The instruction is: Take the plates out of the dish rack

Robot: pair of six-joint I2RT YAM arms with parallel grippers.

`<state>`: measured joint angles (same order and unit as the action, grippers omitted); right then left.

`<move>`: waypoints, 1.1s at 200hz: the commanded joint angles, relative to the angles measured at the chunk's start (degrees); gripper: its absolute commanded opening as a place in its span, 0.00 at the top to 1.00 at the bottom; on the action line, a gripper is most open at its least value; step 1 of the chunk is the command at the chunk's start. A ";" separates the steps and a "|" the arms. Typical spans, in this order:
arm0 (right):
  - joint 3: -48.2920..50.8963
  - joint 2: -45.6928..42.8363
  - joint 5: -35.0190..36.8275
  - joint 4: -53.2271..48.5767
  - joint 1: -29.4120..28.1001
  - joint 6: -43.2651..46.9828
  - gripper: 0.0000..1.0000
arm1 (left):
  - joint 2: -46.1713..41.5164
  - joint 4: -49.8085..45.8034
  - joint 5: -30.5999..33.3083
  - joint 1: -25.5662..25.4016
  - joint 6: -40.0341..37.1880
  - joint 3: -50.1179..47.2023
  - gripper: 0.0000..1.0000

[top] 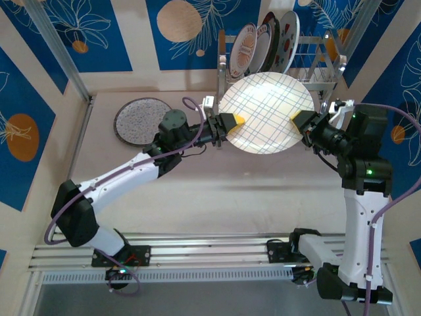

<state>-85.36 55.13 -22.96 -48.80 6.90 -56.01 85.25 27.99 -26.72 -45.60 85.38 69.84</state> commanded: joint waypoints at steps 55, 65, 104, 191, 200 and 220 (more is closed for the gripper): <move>-6.42 2.01 2.15 -5.87 -4.85 7.18 0.47 | -7.37 1.02 1.95 3.47 -1.59 -4.92 0.93; -7.06 2.70 3.81 -6.54 -6.92 7.68 0.47 | -8.43 1.18 2.02 4.18 -1.13 -5.86 0.93; -10.32 5.92 14.39 -7.06 -19.17 8.71 0.45 | -13.24 1.10 2.79 7.02 0.16 -10.36 0.93; -19.51 18.05 25.72 -4.20 -38.67 11.82 0.44 | -27.03 0.33 5.39 17.25 3.82 -22.16 0.93; -20.79 19.38 26.19 -4.14 -39.80 12.52 0.44 | -28.00 0.97 5.75 18.19 4.46 -23.30 0.93; -22.66 21.65 26.60 -3.68 -41.55 13.54 0.43 | -29.75 1.28 6.84 19.69 5.18 -24.89 0.93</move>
<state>-104.71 75.02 1.37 -54.06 -32.71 -45.19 58.39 24.67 -22.06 -27.66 88.95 46.19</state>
